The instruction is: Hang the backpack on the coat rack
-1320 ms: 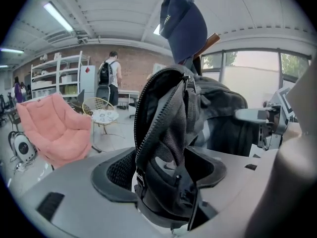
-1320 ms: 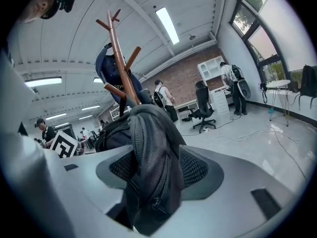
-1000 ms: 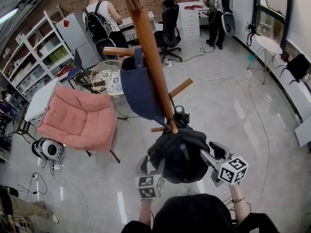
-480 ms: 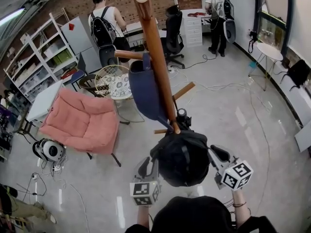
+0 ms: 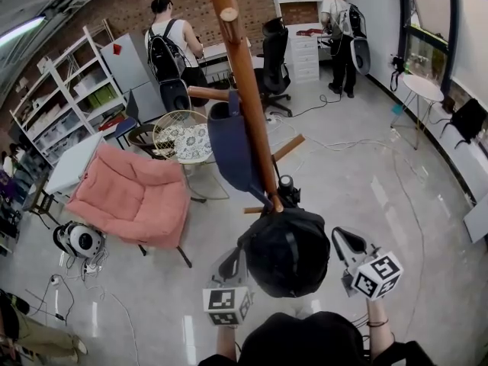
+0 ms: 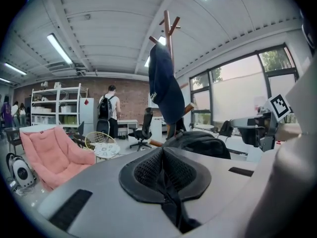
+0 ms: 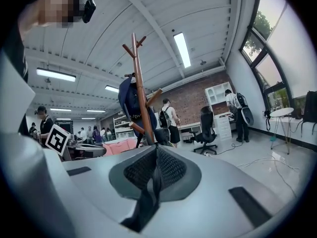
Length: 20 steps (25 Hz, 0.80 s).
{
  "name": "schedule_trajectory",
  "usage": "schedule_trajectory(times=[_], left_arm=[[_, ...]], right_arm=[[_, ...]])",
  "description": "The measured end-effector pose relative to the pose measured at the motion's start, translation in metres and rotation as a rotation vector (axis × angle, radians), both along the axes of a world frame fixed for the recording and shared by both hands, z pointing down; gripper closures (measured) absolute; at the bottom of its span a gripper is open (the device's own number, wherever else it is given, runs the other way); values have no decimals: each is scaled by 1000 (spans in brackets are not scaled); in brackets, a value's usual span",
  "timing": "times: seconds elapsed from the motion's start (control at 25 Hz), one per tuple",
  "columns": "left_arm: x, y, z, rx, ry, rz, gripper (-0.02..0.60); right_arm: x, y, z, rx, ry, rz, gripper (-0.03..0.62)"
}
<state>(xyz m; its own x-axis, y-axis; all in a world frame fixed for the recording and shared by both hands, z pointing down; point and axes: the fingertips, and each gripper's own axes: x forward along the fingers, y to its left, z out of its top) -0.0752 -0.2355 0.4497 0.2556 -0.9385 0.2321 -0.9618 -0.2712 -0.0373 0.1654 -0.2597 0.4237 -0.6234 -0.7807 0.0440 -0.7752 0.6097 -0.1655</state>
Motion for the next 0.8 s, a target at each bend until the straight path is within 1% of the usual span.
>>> schedule_trajectory(times=[0.16,0.32,0.52,0.8], left_arm=[[-3,3,-12,26,5,7,566],[-5,6,-24,50,23,6,566],[-7,11,-23,61,19,1,566],[-11,14,-25,75,16,-27,566]], right_arm=[[6,0,-10,29,-3,10,579],[14,0,-17,41,8,43,580],[25,-1,-17,62,8,87,580],[38,-3,-18,66,-13,106,582]])
